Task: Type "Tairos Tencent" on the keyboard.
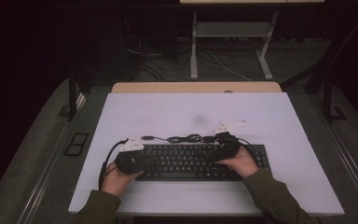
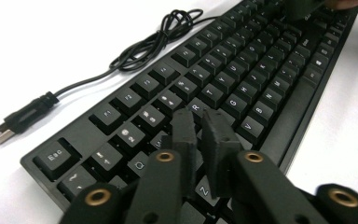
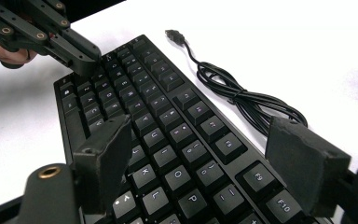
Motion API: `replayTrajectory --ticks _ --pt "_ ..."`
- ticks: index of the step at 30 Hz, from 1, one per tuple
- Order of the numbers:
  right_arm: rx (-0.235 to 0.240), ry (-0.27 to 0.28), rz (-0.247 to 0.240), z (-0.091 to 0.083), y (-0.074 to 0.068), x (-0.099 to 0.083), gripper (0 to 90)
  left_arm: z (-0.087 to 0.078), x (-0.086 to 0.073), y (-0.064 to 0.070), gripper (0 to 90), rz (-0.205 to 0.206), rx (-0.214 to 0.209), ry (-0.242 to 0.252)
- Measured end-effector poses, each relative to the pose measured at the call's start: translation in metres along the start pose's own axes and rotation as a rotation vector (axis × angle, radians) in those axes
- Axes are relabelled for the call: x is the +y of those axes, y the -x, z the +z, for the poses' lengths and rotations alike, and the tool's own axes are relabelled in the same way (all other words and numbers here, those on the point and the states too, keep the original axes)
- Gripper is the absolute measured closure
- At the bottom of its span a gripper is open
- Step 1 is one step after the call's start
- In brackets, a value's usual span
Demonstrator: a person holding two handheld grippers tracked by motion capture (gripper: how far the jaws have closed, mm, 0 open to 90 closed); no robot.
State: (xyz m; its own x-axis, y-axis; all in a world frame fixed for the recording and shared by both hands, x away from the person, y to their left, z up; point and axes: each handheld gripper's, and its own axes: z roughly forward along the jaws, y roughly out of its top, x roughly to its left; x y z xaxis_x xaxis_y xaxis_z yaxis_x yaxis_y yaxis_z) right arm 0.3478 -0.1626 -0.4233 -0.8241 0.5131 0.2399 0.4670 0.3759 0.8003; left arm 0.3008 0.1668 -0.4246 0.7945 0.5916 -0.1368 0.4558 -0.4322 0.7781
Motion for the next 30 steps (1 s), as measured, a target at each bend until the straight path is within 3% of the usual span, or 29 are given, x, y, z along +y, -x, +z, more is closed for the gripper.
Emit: replayTrajectory --ticks 19,23,30 --pt "-0.003 -0.002 -0.005 0.001 0.000 -0.001 20.4 0.011 -0.002 0.000 89.2 0.005 -0.005 -0.054" --pt "-0.005 0.002 -0.002 0.000 0.000 0.000 20.3 0.013 -0.002 0.000 89.2 0.026 0.001 -0.077" --pt "-0.008 0.012 -0.005 -0.003 -0.001 0.001 20.2 0.014 -0.002 0.001 89.3 0.028 0.003 -0.079"
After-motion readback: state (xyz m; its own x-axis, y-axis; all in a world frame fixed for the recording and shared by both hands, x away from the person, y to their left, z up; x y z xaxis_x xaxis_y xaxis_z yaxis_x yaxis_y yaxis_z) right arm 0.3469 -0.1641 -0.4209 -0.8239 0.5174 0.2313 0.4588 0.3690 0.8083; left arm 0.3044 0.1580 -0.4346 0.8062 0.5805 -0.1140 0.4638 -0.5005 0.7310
